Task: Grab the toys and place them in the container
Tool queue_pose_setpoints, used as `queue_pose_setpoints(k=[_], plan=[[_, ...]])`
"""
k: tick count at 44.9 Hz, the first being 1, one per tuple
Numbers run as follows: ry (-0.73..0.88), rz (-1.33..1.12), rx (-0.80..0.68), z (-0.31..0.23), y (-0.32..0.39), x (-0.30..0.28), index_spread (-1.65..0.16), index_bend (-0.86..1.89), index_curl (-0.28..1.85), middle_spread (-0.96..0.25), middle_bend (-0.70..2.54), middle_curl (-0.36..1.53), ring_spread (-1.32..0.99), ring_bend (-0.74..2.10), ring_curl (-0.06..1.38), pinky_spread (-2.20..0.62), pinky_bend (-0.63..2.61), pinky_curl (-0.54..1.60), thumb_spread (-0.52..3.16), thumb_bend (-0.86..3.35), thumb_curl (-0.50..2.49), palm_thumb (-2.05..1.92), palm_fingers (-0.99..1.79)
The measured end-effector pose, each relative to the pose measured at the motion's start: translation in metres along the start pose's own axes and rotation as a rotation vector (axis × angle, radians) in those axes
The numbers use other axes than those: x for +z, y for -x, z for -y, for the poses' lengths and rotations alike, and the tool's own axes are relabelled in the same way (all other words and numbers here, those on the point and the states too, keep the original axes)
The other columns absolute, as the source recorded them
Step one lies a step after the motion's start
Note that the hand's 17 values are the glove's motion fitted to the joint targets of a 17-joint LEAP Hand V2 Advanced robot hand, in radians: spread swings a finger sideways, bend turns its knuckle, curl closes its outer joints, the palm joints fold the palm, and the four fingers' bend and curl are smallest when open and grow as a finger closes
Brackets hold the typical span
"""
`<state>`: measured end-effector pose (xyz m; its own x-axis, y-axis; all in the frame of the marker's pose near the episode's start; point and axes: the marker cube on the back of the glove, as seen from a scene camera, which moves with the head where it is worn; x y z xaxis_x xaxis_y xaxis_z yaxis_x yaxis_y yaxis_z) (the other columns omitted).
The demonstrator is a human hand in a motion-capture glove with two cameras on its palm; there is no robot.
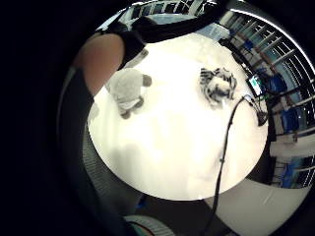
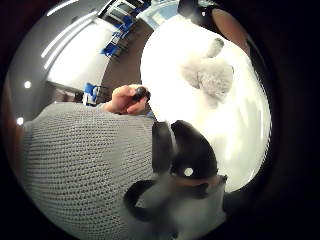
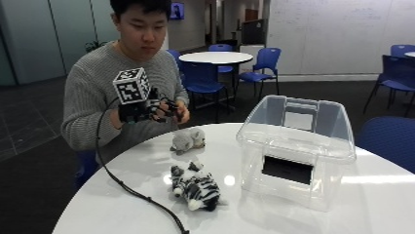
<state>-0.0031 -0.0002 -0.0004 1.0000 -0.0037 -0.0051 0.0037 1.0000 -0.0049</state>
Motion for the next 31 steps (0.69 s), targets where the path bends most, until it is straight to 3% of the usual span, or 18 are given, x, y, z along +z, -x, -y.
queue_pose_setpoints(k=[12,23,31], plan=[[0.007,-0.017,-0.002,-0.002,0.008,-0.005,-0.32,0.19,0.14,-0.19,0.17,0.08,-0.17,0.33,0.11,0.01,0.57,0.20,1.11,0.06,0.08,0.05,0.24],[0.010,-0.016,0.001,0.012,0.008,-0.012,-0.37,0.19,0.20,-0.21,0.17,0.13,-0.21,0.38,0.14,0.01,0.62,0.24,1.33,0.04,0.14,0.03,0.21],[0.032,-0.055,-0.014,0.080,0.007,-0.021,-0.38,0.15,0.22,-0.21,0.17,0.16,-0.21,0.43,0.16,0.01,0.70,0.28,1.39,0.03,0.17,0.03,0.17]])
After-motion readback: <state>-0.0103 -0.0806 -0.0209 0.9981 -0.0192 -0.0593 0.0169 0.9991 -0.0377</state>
